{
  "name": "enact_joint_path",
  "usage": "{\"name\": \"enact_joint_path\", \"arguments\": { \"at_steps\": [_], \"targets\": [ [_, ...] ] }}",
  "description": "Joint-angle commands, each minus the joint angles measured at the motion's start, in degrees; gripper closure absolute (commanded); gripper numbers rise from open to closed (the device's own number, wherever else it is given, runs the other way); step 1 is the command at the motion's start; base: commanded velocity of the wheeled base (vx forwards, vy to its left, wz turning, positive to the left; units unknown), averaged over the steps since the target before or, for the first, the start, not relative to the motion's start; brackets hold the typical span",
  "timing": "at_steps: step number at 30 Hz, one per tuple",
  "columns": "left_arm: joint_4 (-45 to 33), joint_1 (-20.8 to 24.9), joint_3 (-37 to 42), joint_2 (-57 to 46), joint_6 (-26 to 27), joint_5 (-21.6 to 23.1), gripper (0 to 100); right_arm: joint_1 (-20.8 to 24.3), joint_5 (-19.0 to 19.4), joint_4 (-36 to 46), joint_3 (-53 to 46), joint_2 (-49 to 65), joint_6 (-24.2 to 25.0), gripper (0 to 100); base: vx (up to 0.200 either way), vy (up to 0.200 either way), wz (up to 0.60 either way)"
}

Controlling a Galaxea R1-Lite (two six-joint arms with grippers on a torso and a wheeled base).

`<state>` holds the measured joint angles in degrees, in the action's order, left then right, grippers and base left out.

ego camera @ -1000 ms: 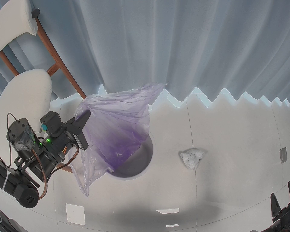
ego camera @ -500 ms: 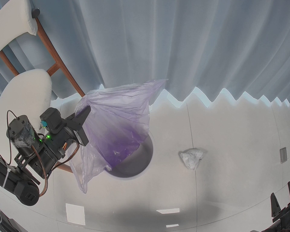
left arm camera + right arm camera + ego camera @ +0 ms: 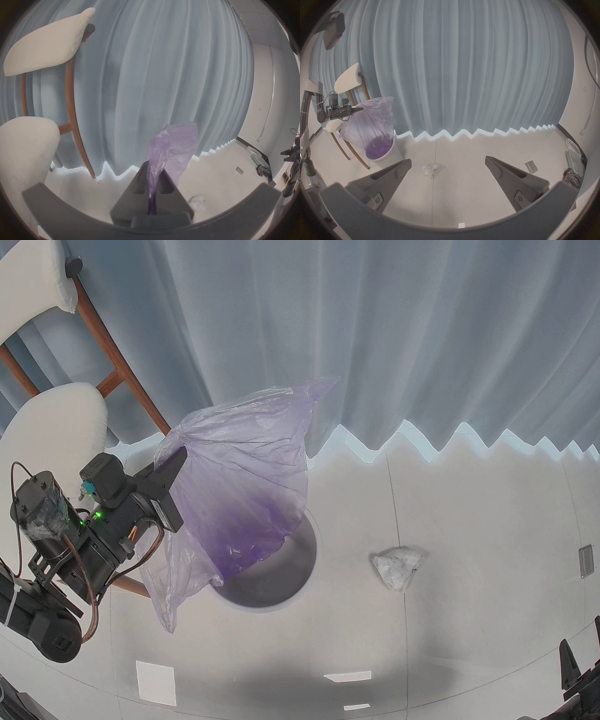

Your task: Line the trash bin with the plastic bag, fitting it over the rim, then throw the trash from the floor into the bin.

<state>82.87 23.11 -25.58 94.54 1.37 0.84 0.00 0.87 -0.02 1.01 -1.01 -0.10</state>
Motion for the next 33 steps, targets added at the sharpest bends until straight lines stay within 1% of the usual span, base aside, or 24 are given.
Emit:
{"name": "enact_joint_path", "arguments": {
  "at_steps": [1, 3, 4, 6, 11, 15, 19, 22, 28, 33],
  "targets": [
    [2.03, -0.44, 1.93, 0.21, -0.49, 1.71, 100, 0.0, 0.1, 0.02, -1.01, 1.01, 0.1, 0, 0.0, 0.0, 0.0],
    [2.03, -0.44, 1.93, 0.21, -0.49, 1.71, 100, 0.0, 0.1, 0.02, -1.01, 1.01, 0.1, 0, 0.0, 0.0, 0.0],
    [3.44, -0.61, 2.2, 0.3, -0.84, 3.29, 100, 0.0, 0.19, 0.02, -1.01, 0.92, -0.43, 0, 0.0, 0.0, 0.0],
    [3.17, -0.61, 2.46, 0.12, -1.37, 3.38, 100, 0.0, 0.28, 0.11, -0.92, 0.92, -0.69, 0, 0.0, 0.0, 0.0],
    [2.91, -0.35, 1.76, 0.47, -1.1, 1.97, 100, 0.0, 0.19, -0.06, -1.01, 0.92, -0.87, 0, 0.0, 0.0, 0.0],
    [3.0, 0.97, 0.0, 1.79, -0.75, -1.19, 100, 0.0, 0.28, -0.06, -1.01, 1.01, -1.75, 0, 0.0, 0.0, 0.0],
    [3.0, 0.97, 0.26, 2.14, -0.84, -1.28, 100, 0.0, 0.01, -0.24, -1.01, 1.01, -1.57, 0, 0.0, 0.0, 0.0],
    [3.61, 1.58, 0.35, 2.32, -1.1, -0.4, 100, 0.0, -0.16, -0.24, -1.01, 1.01, -1.66, 0, 0.0, 0.0, 0.0],
    [5.55, 2.2, -1.05, 3.55, -0.66, -1.02, 100, 0.0, -0.34, -0.24, -1.01, 1.01, -1.84, 0, 0.0, 0.0, 0.0],
    [5.55, 2.37, -3.16, 3.64, -1.54, -0.93, 100, 0.0, -0.34, -0.24, -1.01, 1.01, -1.84, 0, 0.0, 0.0, 0.0]
  ]
}}
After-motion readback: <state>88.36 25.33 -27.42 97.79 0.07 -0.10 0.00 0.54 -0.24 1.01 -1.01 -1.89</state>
